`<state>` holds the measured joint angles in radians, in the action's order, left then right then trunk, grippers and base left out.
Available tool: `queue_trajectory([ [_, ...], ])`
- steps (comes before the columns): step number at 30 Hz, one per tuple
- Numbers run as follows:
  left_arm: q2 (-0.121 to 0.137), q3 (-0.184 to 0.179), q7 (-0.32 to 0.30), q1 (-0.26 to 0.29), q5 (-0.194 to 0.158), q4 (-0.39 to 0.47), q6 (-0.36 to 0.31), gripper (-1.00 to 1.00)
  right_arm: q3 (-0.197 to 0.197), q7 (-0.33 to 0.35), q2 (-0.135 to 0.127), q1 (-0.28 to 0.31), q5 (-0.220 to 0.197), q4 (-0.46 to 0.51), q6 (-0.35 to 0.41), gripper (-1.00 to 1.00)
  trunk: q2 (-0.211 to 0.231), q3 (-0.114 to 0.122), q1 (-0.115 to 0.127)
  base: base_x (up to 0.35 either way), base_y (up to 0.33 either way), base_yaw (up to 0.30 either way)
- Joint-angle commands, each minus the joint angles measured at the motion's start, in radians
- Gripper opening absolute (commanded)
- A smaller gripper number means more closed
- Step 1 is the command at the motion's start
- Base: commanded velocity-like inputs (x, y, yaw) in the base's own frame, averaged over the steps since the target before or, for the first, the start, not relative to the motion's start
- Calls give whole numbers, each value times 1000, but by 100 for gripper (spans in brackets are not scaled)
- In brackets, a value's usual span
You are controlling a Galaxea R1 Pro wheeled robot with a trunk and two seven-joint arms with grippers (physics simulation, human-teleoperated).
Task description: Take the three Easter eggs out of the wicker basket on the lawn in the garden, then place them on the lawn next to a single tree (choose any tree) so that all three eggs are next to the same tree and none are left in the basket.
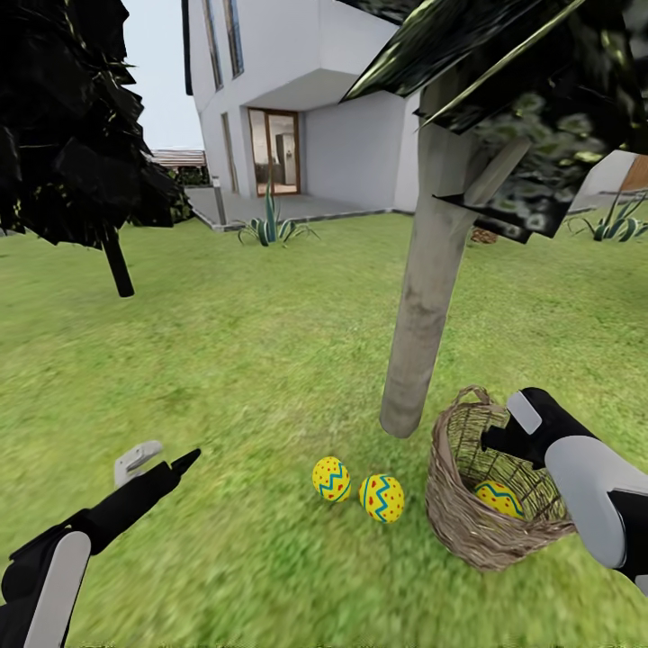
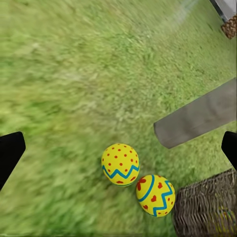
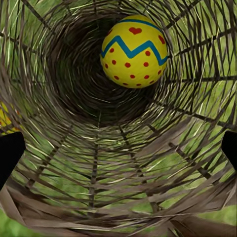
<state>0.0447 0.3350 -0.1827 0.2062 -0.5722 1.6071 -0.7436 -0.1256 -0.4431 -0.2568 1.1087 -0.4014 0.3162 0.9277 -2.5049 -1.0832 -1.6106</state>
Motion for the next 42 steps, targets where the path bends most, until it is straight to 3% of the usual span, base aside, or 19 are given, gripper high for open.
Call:
queue_trajectory([
  [1, 0, 2, -4, 1, 0, 0, -12, 100, -3, -10, 0, 0, -11, 1, -1, 100, -1, -5, 0, 0, 0, 0],
  [22, 0, 3, -4, 1, 0, 0, -23, 100, -2, -9, -1, 0, -8, 5, -8, 100, -6, -86, -10, 0, 0, 0],
  [27, 0, 3, -4, 1, 0, 1, -23, 100, -1, -7, 0, 0, 43, 6, -23, 100, -7, -105, -12, 0, 0, 0],
  [42, 0, 4, -4, 1, 0, 1, -23, 100, 0, -3, -1, 0, 56, 11, -33, 100, -10, -163, -19, 0, 0, 0],
])
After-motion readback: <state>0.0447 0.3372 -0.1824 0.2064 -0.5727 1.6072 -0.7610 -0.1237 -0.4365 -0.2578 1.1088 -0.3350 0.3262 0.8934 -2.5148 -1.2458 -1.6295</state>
